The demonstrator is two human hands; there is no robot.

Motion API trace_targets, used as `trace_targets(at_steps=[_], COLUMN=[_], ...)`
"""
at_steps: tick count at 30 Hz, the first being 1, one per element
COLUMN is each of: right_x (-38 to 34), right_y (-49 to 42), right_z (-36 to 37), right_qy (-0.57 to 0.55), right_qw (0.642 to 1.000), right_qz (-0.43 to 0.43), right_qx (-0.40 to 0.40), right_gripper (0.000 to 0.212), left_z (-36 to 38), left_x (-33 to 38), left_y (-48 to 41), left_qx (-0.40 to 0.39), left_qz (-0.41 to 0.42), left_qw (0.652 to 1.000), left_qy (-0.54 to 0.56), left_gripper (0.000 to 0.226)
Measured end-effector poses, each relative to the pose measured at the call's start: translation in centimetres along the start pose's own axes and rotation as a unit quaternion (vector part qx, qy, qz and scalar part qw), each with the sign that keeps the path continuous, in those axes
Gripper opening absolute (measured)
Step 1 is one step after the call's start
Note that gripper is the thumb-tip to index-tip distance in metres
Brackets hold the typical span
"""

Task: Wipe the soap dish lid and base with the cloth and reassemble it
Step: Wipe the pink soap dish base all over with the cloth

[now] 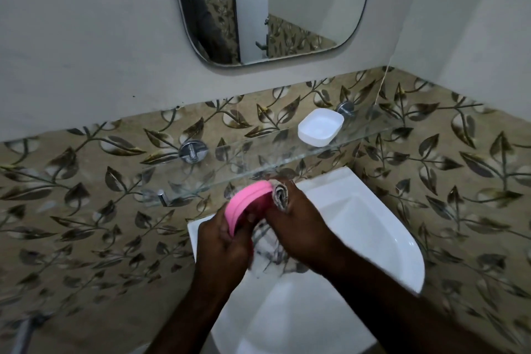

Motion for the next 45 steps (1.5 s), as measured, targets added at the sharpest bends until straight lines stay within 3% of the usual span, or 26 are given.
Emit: trace_targets(at_steps=[4, 8, 12, 16, 19, 23, 26, 29, 31, 34, 38, 40, 42, 45], right_x=[0.2, 0.4, -0.8, -3.2, -2.6, -0.8, -0.2, 0.3, 0.5, 0.0, -3.0, -3.7, -2.8, -0.8], right_y=[1.0, 1.2, 0.0, -2.3, -2.1, 0.5, 1.3, 2.0, 2.5, 1.9, 0.0, -0.8, -0.9, 0.7], right_z=[1.7, 2.4, 1.8, 0.5, 0.9, 2.4, 2.3, 1.4, 0.8, -1.1, -2.2, -1.3, 0.2, 2.0], right_qy=[-0.069, -0.059, -0.018, 0.097, 0.143, 0.055, -0.069, -0.142, -0.117, -0.092, 0.076, 0.177, 0.312, 0.382], right_qw=[0.996, 0.996, 1.000, 0.992, 0.984, 0.997, 0.995, 0.979, 0.980, 0.985, 0.993, 0.972, 0.926, 0.904], right_qz=[0.049, 0.060, 0.019, -0.051, -0.059, -0.013, 0.076, 0.144, 0.159, 0.140, -0.035, -0.144, -0.211, -0.191], right_qx=[0.014, 0.003, -0.010, -0.061, -0.086, -0.050, -0.021, -0.041, -0.034, 0.048, 0.082, 0.049, 0.001, 0.006], right_gripper=[0.022, 0.034, 0.038, 0.055, 0.063, 0.055, 0.044, 0.028, 0.028, 0.040, 0.016, 0.017, 0.015, 0.013], left_z=[0.0, 0.0, 0.2, 0.5, 0.6, 0.3, 0.1, -0.4, -0.7, -0.9, -0.1, 0.6, 0.8, 0.2], left_x=[1.4, 0.8, -0.2, -0.1, 0.1, -0.1, -0.7, -0.7, -0.5, -0.9, -0.9, -0.5, 0.0, -0.2], left_y=[0.0, -0.5, -1.0, -1.0, -1.0, -0.8, -1.1, -2.4, -3.2, -3.6, -3.1, -2.7, -2.5, -2.7], left_qx=[0.087, 0.132, 0.126, 0.058, 0.079, 0.158, 0.199, 0.194, 0.167, 0.138, 0.088, 0.048, 0.017, 0.043], left_qz=[-0.031, -0.113, -0.186, -0.190, -0.182, -0.225, -0.257, -0.233, -0.221, -0.225, -0.240, -0.236, -0.223, -0.236], left_qw=[0.994, 0.970, 0.929, 0.932, 0.931, 0.908, 0.878, 0.856, 0.853, 0.863, 0.880, 0.889, 0.888, 0.875], left_qy=[0.063, 0.168, 0.293, 0.304, 0.307, 0.316, 0.351, 0.419, 0.443, 0.430, 0.401, 0.389, 0.402, 0.420], left_gripper=[0.005, 0.011, 0.011, 0.024, 0.016, 0.016, 0.014, 0.024, 0.029, 0.029, 0.019, 0.013, 0.009, 0.011])
Point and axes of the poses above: each hand's wrist, its own y-axis away from the middle knuckle, its own z-axis out of the palm, x = y × z, the point moved 2 cm from there along -y, towards the middle knuckle, and after that the axes turned 10 degrees about -z, right-handed, at the moved point
